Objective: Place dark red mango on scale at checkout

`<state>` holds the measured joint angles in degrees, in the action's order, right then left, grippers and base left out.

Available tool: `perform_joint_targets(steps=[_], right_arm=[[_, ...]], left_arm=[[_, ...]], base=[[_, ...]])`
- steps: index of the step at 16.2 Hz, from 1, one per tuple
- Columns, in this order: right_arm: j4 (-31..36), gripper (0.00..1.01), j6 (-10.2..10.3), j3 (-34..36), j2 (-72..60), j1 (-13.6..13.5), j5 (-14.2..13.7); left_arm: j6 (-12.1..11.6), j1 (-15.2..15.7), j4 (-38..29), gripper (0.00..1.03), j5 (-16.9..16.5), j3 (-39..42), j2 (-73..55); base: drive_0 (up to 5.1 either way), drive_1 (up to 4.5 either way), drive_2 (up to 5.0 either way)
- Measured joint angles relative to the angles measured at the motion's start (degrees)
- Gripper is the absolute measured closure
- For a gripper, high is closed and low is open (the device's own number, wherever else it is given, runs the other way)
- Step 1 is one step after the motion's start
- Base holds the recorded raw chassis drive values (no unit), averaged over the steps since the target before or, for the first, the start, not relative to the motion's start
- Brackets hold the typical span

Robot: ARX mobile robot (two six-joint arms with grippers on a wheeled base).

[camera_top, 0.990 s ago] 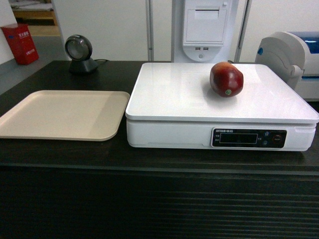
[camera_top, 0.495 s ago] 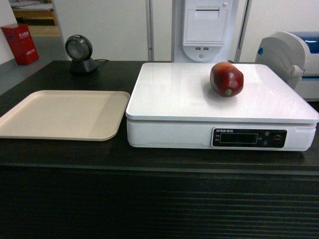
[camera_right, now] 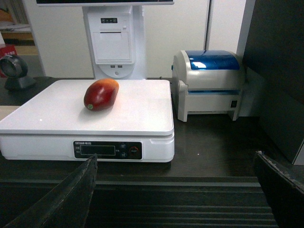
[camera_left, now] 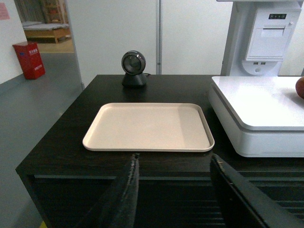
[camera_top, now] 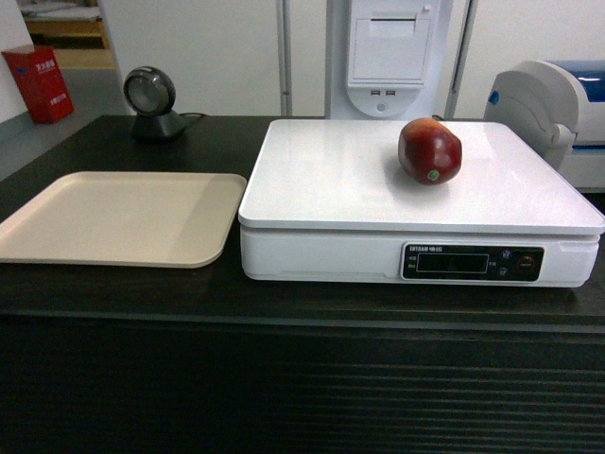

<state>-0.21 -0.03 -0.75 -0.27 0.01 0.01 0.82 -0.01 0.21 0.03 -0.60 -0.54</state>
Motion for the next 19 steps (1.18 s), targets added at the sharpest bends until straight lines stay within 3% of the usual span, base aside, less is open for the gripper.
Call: perform_joint_targets(steps=[5, 19], right_arm=[[0.0, 0.03, 0.0, 0.0, 0.0, 0.0, 0.0], [0.0, 0.03, 0.0, 0.0, 0.0, 0.0, 0.0]], left_arm=[[-0.04, 0.0, 0.0, 0.03, 0.02, 0.0, 0.0], [-0.07, 0.0, 0.0, 0.05, 0.0, 0.0, 0.0]], base=[[0.0, 0.0, 0.0], [0.0, 0.0, 0.0]])
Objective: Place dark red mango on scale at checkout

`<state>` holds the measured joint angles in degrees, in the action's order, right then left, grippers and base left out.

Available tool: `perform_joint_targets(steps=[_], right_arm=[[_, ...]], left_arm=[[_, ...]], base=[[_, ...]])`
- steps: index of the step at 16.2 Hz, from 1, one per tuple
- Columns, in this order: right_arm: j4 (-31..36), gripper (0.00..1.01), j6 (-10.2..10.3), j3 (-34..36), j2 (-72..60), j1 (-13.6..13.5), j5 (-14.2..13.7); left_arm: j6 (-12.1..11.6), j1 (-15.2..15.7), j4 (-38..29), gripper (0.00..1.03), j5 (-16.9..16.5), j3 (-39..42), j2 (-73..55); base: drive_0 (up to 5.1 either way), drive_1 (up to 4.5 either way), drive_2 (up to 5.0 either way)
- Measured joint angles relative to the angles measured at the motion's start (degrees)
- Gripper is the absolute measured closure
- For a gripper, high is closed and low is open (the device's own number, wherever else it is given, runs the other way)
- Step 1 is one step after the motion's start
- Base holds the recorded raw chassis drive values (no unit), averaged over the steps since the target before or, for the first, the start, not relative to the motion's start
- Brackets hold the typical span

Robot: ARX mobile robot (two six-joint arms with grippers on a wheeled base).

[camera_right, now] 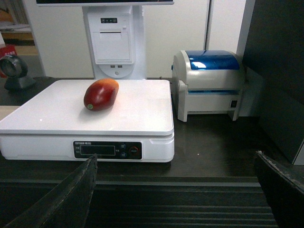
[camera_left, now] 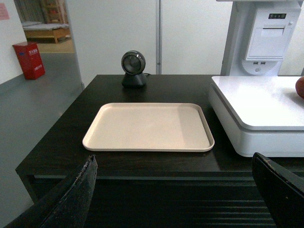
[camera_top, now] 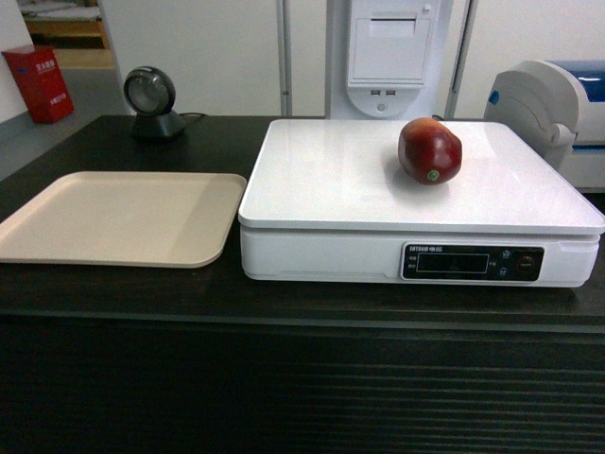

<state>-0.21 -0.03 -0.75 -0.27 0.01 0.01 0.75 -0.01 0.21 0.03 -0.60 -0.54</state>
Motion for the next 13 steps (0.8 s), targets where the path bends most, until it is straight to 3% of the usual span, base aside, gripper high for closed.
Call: perform_joint_targets(steps=[13], right_arm=[[0.0, 0.03, 0.0, 0.0, 0.0, 0.0, -0.02]], left_arm=[[0.0, 0.0, -0.02, 0.05, 0.0, 0.0, 0.0]], base=[[0.0, 0.0, 0.0]])
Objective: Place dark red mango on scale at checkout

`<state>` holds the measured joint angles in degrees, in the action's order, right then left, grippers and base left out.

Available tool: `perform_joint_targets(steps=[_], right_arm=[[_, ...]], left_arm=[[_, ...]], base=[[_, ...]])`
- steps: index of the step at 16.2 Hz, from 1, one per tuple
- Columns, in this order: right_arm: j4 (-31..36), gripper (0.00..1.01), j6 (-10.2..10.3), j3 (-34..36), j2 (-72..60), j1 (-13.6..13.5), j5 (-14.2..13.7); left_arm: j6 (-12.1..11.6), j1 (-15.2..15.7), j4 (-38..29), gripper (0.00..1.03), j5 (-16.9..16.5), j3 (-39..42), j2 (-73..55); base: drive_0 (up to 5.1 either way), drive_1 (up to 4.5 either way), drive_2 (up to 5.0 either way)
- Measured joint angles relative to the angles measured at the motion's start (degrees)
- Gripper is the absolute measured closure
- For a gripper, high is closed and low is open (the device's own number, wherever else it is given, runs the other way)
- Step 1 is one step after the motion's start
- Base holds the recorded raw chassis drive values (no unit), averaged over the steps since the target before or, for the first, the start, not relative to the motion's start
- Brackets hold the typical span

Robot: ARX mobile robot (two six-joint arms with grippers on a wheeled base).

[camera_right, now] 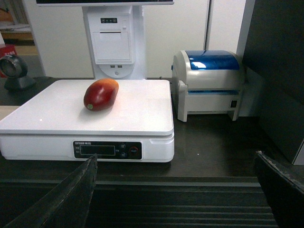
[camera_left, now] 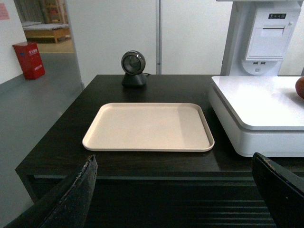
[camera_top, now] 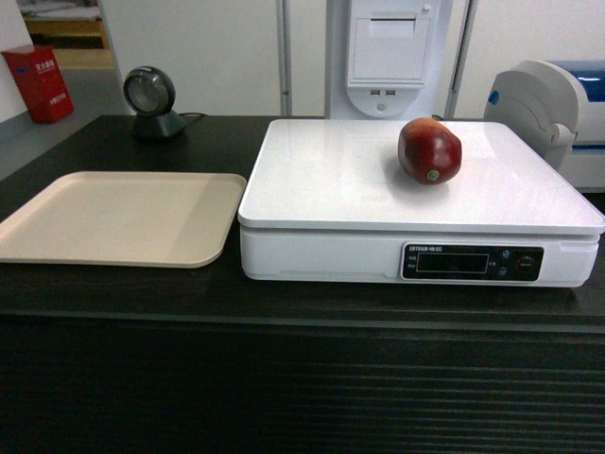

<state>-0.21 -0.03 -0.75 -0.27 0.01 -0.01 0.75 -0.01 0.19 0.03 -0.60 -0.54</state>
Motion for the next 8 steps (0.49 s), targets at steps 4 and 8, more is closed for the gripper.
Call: perform_joint_targets(steps=[4, 8], right_arm=[[0.15, 0.03, 0.0, 0.0, 0.0, 0.0, 0.02], [0.07, 0.03, -0.02, 0.0, 0.0, 0.0, 0.0]], left_arm=[[0.0, 0.0, -0.09, 0.05, 0.02, 0.0, 0.0], [-0.15, 0.0, 0.02, 0.05, 0.0, 0.0, 0.0]], base=[[0.0, 0.0, 0.0], [0.0, 0.0, 0.0]])
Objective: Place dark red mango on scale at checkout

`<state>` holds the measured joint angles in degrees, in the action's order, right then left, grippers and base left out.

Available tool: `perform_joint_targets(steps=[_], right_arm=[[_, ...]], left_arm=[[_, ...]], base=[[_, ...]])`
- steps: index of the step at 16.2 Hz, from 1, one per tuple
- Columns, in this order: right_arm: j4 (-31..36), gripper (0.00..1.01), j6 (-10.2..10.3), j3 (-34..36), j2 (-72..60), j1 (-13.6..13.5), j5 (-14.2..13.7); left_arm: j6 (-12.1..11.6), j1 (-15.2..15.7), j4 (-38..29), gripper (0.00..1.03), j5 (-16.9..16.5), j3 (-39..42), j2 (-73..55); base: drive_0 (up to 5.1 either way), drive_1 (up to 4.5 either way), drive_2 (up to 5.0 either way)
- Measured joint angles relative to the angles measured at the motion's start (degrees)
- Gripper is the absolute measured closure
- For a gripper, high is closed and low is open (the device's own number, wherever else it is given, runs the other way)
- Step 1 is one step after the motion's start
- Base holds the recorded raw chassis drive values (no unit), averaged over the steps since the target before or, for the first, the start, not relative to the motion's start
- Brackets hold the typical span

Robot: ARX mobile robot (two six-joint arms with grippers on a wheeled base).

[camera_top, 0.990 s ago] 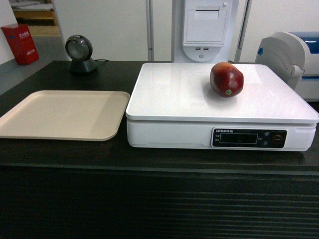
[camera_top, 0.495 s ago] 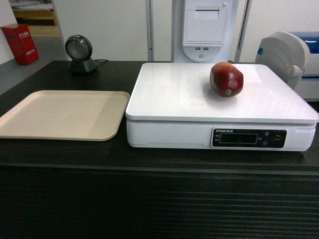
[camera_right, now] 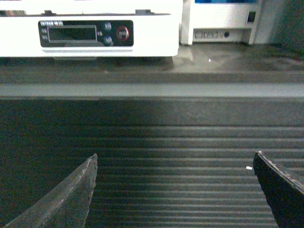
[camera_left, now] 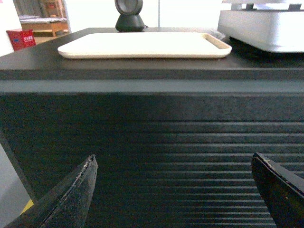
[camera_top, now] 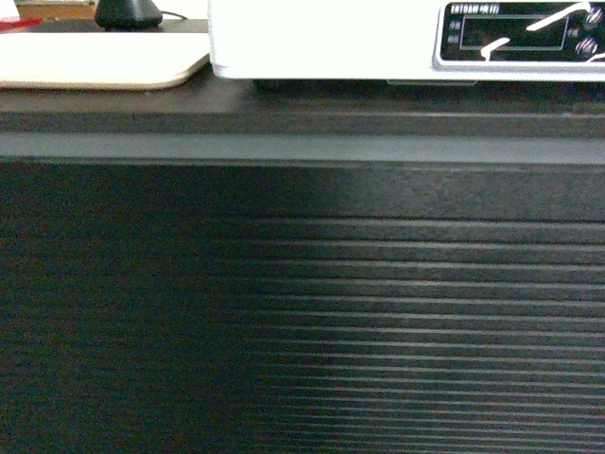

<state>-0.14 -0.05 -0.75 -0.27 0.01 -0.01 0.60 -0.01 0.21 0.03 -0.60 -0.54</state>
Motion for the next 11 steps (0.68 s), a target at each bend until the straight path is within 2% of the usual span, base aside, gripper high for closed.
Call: perform_joint_targets(steps=[11], right_arm=[[-0.04, 0.03, 0.02, 0.0, 0.0, 0.0, 0.0]], left_arm=[[0.0, 0.0, -0.02, 0.05, -0.02, 0.0, 0.0]], base=[[0.0, 0.0, 0.0]])
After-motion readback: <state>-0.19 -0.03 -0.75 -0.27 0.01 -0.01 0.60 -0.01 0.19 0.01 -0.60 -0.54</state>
